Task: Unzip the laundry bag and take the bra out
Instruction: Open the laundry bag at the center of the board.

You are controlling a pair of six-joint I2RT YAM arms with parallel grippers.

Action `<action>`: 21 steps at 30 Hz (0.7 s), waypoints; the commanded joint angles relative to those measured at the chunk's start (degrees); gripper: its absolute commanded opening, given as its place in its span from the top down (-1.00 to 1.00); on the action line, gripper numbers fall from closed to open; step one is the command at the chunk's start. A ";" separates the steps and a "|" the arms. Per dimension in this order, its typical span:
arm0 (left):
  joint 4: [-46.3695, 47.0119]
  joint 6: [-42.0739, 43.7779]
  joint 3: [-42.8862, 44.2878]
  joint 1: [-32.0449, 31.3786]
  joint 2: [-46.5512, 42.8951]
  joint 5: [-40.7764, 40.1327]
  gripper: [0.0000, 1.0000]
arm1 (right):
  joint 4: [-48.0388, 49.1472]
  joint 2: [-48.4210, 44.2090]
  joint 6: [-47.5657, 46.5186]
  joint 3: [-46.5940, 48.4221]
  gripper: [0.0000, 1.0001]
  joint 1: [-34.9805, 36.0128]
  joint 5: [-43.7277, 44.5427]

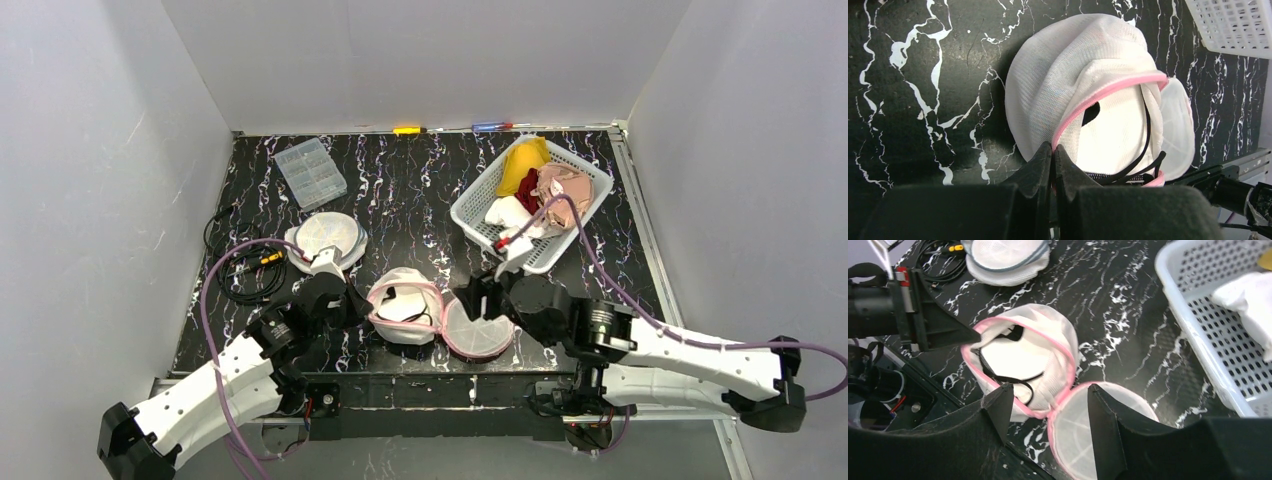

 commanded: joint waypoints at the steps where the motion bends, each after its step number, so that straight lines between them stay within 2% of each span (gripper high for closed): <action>1: -5.68 2.05 3.44 0.39 0.59 -1.20 1.00 | -1.31 11.02 -4.25 7.77 -0.24 0.27 -5.47; 4: -6.80 2.79 3.62 0.46 0.62 -1.50 1.00 | 1.61 18.28 -3.41 8.26 -0.18 0.38 -5.81; 8: -7.04 3.31 3.24 0.41 -0.25 -0.53 1.00 | 12.37 23.43 -3.73 5.40 -0.22 0.38 -8.80; 13: -9.08 2.92 3.86 0.38 0.02 0.99 1.00 | 15.66 33.54 -4.76 6.99 -0.19 0.33 -10.88; 15: -10.04 2.30 3.92 0.38 -0.02 1.83 0.90 | 16.22 36.05 -4.81 6.82 -0.16 0.40 -10.56; 21: -9.57 0.38 2.86 0.38 -0.78 5.40 0.43 | 19.10 38.87 -4.83 4.95 -0.22 1.29 -11.92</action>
